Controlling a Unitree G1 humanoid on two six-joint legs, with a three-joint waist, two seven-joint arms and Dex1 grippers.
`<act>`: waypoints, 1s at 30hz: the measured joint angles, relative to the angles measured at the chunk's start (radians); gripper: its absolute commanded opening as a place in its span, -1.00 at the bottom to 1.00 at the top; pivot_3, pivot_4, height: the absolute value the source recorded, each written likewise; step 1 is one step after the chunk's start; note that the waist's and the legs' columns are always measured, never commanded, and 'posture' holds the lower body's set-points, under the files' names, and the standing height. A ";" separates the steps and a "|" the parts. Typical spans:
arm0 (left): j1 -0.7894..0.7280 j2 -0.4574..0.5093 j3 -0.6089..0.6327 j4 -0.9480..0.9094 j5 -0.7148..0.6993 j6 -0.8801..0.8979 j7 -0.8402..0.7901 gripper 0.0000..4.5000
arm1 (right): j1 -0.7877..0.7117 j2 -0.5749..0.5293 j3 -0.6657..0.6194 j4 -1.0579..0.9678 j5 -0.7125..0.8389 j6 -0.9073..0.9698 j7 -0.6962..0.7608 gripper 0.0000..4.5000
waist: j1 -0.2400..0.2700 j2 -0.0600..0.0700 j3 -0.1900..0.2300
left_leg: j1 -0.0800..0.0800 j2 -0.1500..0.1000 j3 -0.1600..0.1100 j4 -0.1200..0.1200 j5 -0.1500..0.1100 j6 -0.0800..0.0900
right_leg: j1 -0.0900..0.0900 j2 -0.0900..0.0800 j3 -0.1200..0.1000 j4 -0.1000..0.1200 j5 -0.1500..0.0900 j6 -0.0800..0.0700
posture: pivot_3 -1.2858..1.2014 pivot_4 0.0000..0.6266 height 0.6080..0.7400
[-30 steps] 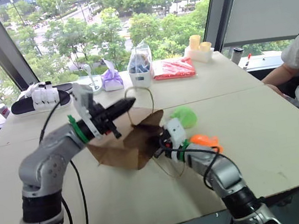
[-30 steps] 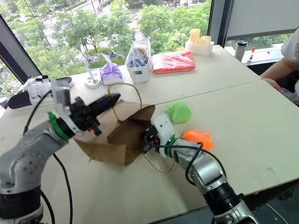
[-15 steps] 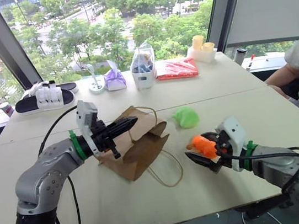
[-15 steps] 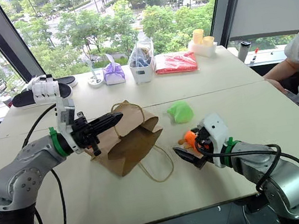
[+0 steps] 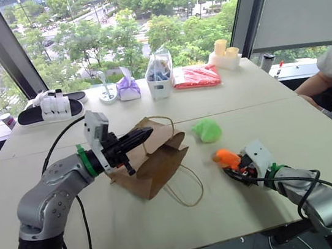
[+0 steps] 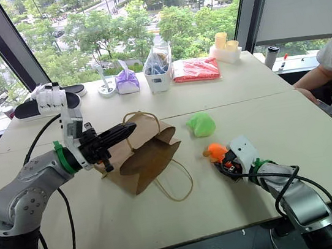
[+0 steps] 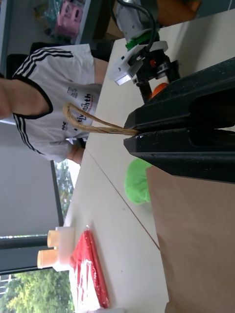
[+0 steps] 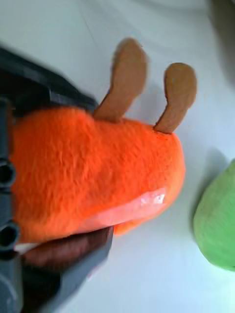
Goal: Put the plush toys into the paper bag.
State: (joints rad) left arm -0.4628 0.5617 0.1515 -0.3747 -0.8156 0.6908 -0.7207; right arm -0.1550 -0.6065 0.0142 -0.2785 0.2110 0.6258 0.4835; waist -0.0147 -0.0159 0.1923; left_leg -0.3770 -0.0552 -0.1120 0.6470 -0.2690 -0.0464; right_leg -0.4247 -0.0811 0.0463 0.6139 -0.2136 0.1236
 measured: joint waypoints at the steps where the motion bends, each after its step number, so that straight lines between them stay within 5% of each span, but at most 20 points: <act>1: 0.000 0.000 0.000 -0.001 0.000 0.000 0.003 -1.00 | -0.004 0.000 -0.003 0.000 0.002 0.000 0.005 -0.50 | -0.001 0.000 0.000 | 0.000 0.000 0.000 0.000 0.000 0.000 | 0.000 0.000 0.000 0.000 0.000 0.000 | 0.03 -0.52 1.00; 4: 0.000 0.000 0.000 -0.002 0.000 0.000 0.006 -1.00 | -0.015 0.001 -0.025 -0.005 0.024 0.018 0.023 -0.99 | -0.001 0.000 0.000 | 0.000 0.000 0.000 0.000 0.000 0.000 | 0.000 0.000 0.000 0.000 0.000 0.000 | 0.03 -0.52 1.00; 16: -0.014 -0.013 -0.020 -0.003 -0.004 0.001 0.005 -1.00 | -0.202 0.084 0.040 -0.286 0.293 0.265 0.106 -0.99 | 0.000 0.000 0.000 | 0.000 0.000 -0.001 0.000 0.000 0.000 | 0.000 0.000 0.000 0.000 0.000 0.000 | 0.03 -0.52 1.00; 22: -0.030 -0.030 -0.033 -0.002 -0.026 0.019 0.003 -1.00 | -0.337 0.241 0.295 -0.066 0.163 0.166 0.091 -0.99 | -0.004 0.000 0.000 | 0.000 0.000 -0.001 0.000 0.000 0.000 | 0.000 0.000 0.000 0.000 0.000 0.000 | 0.03 -0.52 1.00; 27: -0.029 -0.036 -0.041 -0.017 -0.045 0.038 0.015 -1.00 | -0.445 0.356 0.337 0.199 0.084 0.036 0.096 -0.99 | -0.004 0.000 0.000 | 0.000 0.000 -0.001 0.000 0.000 0.000 | -0.001 0.000 0.000 0.000 0.000 0.000 | 0.03 -0.52 1.00; 30: -0.025 -0.046 -0.043 -0.034 -0.052 0.043 0.031 -1.00 | -0.513 0.430 0.332 0.323 0.069 -0.024 0.102 -0.45 | -0.006 0.000 0.000 | 0.000 0.000 -0.001 -0.001 0.000 -0.001 | -0.002 0.000 0.000 0.001 0.000 0.000 | 0.03 -0.52 1.00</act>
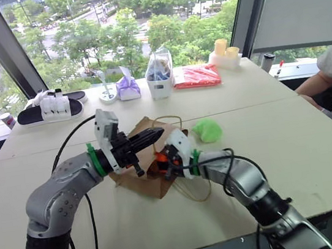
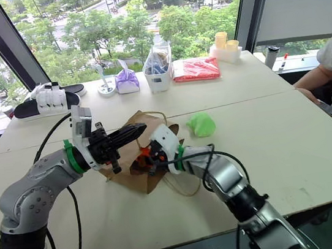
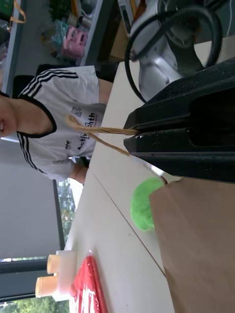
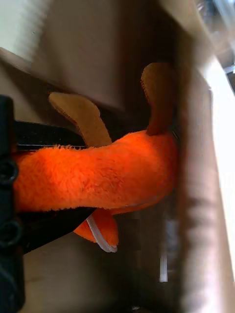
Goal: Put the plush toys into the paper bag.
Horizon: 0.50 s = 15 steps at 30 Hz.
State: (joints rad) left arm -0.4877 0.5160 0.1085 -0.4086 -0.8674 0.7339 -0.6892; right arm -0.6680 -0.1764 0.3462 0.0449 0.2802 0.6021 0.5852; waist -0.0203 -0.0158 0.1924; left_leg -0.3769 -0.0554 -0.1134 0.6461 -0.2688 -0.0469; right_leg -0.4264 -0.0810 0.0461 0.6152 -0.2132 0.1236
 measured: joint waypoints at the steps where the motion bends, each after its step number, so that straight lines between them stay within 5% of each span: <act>1: 0.002 -0.003 -0.001 -0.001 -0.002 0.001 0.004 -1.00 | -0.018 0.013 -0.004 0.032 -0.004 -0.018 0.003 -0.20 | 0.000 0.000 0.000 | 0.000 0.000 0.000 0.000 0.000 0.000 | 0.000 0.000 0.000 0.000 0.000 0.000 | 0.03 -0.52 1.00; 6: 0.006 -0.006 -0.001 -0.003 -0.003 0.001 0.023 -1.00 | -0.042 0.036 -0.009 0.126 -0.024 -0.053 0.032 0.95 | 0.002 0.000 0.000 | 0.000 0.000 0.000 0.000 0.000 0.000 | 0.000 0.000 0.000 0.000 0.000 0.000 | 0.03 -0.52 1.00; 11: 0.006 -0.008 -0.001 -0.001 0.001 -0.003 0.042 -1.00 | -0.040 0.034 -0.048 0.104 0.003 0.012 0.056 0.98 | 0.000 0.000 0.000 | 0.000 0.000 0.000 0.000 0.000 0.000 | -0.001 0.000 0.000 0.000 0.000 0.000 | 0.03 -0.52 1.00; 15: 0.003 -0.007 0.003 0.017 0.009 -0.009 0.041 -1.00 | -0.013 -0.050 -0.104 -0.116 0.093 0.142 0.101 0.98 | 0.006 0.000 0.000 | -0.001 0.000 -0.002 0.000 0.000 0.000 | 0.000 0.000 -0.001 0.000 0.000 0.000 | 0.03 -0.52 1.00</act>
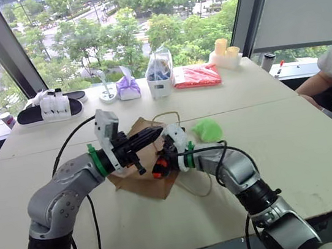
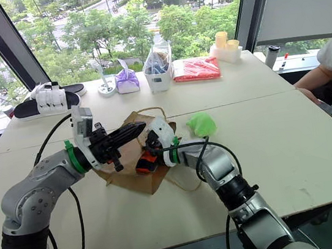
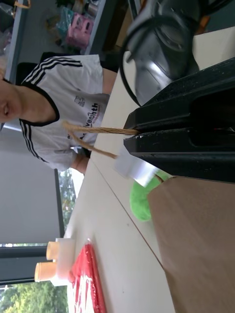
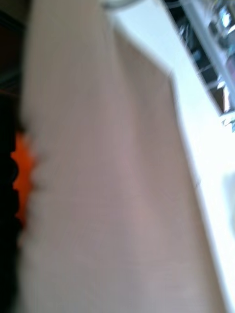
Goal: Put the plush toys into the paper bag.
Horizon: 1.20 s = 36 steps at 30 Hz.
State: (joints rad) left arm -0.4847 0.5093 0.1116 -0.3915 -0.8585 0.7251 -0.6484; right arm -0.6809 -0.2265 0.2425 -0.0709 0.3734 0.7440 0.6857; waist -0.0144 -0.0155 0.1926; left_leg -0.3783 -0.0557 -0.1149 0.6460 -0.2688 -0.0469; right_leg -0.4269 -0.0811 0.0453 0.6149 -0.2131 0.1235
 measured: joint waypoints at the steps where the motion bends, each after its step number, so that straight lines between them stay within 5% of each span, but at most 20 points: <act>1: 0.000 0.002 0.002 0.005 0.000 -0.003 -0.002 -1.00 | 0.020 -0.039 -0.032 -0.079 0.040 0.044 0.012 0.98 | 0.002 0.000 0.000 | -0.001 0.000 -0.001 0.000 0.000 0.000 | 0.000 0.000 0.000 -0.001 0.000 0.000 | 0.03 -0.52 1.00; 6: 0.002 0.031 0.021 0.038 0.014 -0.016 -0.028 -1.00 | 0.118 -0.249 -0.271 -0.350 0.213 0.201 0.036 0.98 | -0.001 0.000 0.000 | -0.002 0.000 0.001 0.000 0.000 0.000 | 0.000 0.000 0.000 -0.002 0.000 0.000 | 0.03 -0.52 1.00; 11: 0.000 0.036 0.021 0.049 0.021 -0.022 -0.053 -1.00 | 0.165 -0.340 -0.346 -0.322 0.202 0.195 0.006 0.98 | -0.007 0.000 0.000 | 0.000 0.001 0.003 0.000 0.000 0.000 | 0.000 0.000 0.000 -0.001 0.000 0.000 | 0.03 -0.52 1.00; 16: 0.000 0.041 0.024 0.070 0.030 -0.035 -0.068 -1.00 | 0.103 -0.336 -0.252 -0.037 0.007 0.004 -0.071 0.98 | -0.005 0.000 0.000 | 0.000 0.000 0.004 0.001 0.000 0.000 | 0.000 0.000 0.001 -0.001 0.000 0.000 | 0.03 -0.52 1.00; 25: 0.004 0.036 0.023 0.057 0.042 -0.039 -0.059 -1.00 | -0.156 -0.167 -0.118 0.716 -0.302 -0.431 -0.227 0.98 | -0.009 0.000 0.000 | -0.002 0.000 0.004 0.000 0.000 0.000 | -0.002 0.000 0.001 -0.001 0.000 0.000 | 0.03 -0.52 1.00; 28: 0.011 0.037 0.023 0.049 0.043 -0.039 -0.050 -1.00 | -0.209 -0.146 -0.120 0.847 -0.340 -0.521 -0.246 0.61 | -0.009 0.000 0.000 | -0.002 0.000 0.003 0.000 0.000 0.000 | -0.002 0.000 0.001 -0.001 0.000 0.000 | 0.03 -0.52 1.00; 34: 0.012 0.036 0.023 0.041 0.043 -0.039 -0.036 -1.00 | -0.232 -0.141 -0.134 0.928 -0.371 -0.609 -0.245 -0.77 | -0.022 0.000 0.000 | -0.001 0.000 0.003 0.000 0.000 0.000 | -0.002 0.000 0.001 -0.001 0.000 0.000 | 0.03 -0.52 1.00; 36: 0.011 0.035 0.023 0.041 0.044 -0.039 -0.035 -1.00 | -0.230 -0.143 -0.139 0.921 -0.371 -0.614 -0.236 -0.98 | -0.027 0.000 0.000 | -0.001 0.000 0.003 0.000 0.000 0.000 | -0.002 0.000 0.001 -0.001 0.000 0.000 | 0.03 -0.52 1.00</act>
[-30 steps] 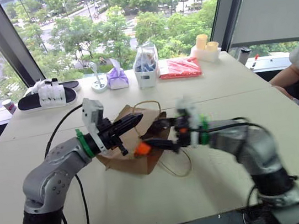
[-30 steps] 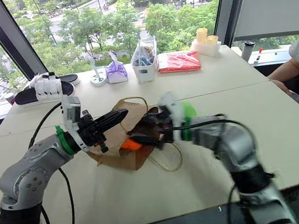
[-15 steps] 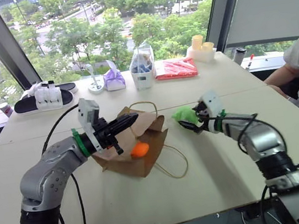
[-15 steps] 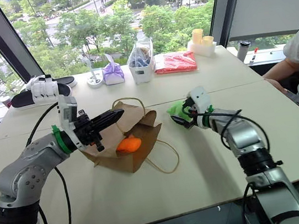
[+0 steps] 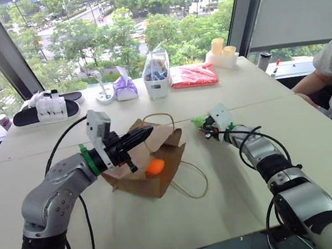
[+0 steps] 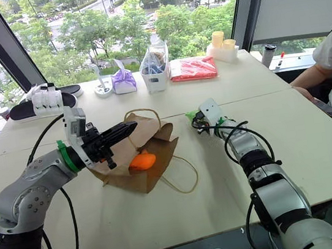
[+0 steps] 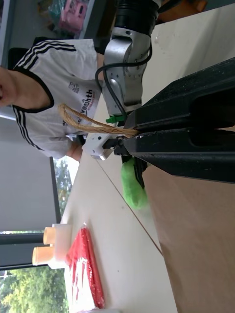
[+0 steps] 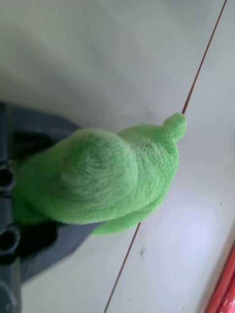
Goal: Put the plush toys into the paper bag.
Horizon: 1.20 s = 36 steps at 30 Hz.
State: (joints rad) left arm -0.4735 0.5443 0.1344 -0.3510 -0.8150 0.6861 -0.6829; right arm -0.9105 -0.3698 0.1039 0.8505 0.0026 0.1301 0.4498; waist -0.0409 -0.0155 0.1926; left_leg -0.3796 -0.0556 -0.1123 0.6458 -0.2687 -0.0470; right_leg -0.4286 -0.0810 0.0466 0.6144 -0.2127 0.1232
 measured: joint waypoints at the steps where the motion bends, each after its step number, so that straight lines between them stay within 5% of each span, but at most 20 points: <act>1: -0.001 -0.003 -0.001 0.000 0.000 -0.001 0.000 -1.00 | 0.015 -0.007 -0.006 -0.033 0.001 0.012 0.010 -0.98 | -0.001 0.000 0.000 | 0.000 0.000 0.000 0.000 0.000 0.000 | 0.000 0.000 0.000 0.000 0.000 0.000 | 0.03 -0.52 1.00; 3: -0.003 -0.005 -0.002 0.001 0.001 -0.002 0.001 -1.00 | 0.051 -0.022 -0.015 -0.120 0.010 0.051 0.034 -0.98 | 0.000 0.000 0.000 | 0.000 0.000 -0.001 0.000 0.000 0.000 | 0.000 0.000 0.000 0.000 0.000 0.000 | 0.03 -0.52 1.00; 11: -0.054 -0.019 0.008 0.040 -0.004 0.002 0.012 -1.00 | 0.462 -0.158 -0.148 -1.099 0.350 0.590 0.185 -0.98 | 0.013 0.001 0.000 | -0.004 0.000 -0.003 0.001 0.000 0.000 | -0.002 0.000 -0.001 0.000 0.000 0.000 | 0.03 -0.52 1.00; 16: -0.074 -0.023 0.009 0.053 -0.016 0.011 0.009 -1.00 | 0.522 -0.130 -0.130 -1.350 0.485 0.747 0.167 -0.98 | 0.006 0.000 0.000 | -0.001 0.000 -0.002 0.002 0.000 0.000 | 0.001 0.000 -0.001 0.000 0.000 0.000 | 0.03 -0.52 1.00; 25: -0.078 -0.002 0.013 0.056 -0.040 0.031 -0.009 -1.00 | 0.427 0.033 0.038 -1.193 0.408 0.670 0.077 -0.98 | 0.002 0.001 0.000 | 0.000 0.000 -0.002 0.001 0.000 0.000 | 0.001 0.000 -0.001 0.000 0.000 0.000 | 0.03 -0.52 1.00; 36: -0.040 0.009 0.027 0.016 -0.047 0.033 0.014 -1.00 | 0.223 0.231 0.141 -0.589 0.198 0.276 0.065 -0.98 | -0.002 0.001 0.000 | 0.000 0.000 -0.003 0.000 0.000 0.000 | 0.000 0.000 -0.001 0.001 0.000 0.000 | 0.03 -0.52 1.00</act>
State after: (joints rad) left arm -0.5133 0.5529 0.1613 -0.3354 -0.8618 0.7187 -0.6687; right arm -0.6875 -0.1386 0.2453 0.2611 0.2009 0.4060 0.5146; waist -0.0427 -0.0150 0.1929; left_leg -0.3798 -0.0555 -0.1149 0.6457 -0.2686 -0.0472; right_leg -0.4290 -0.0808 0.0456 0.6155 -0.2127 0.1232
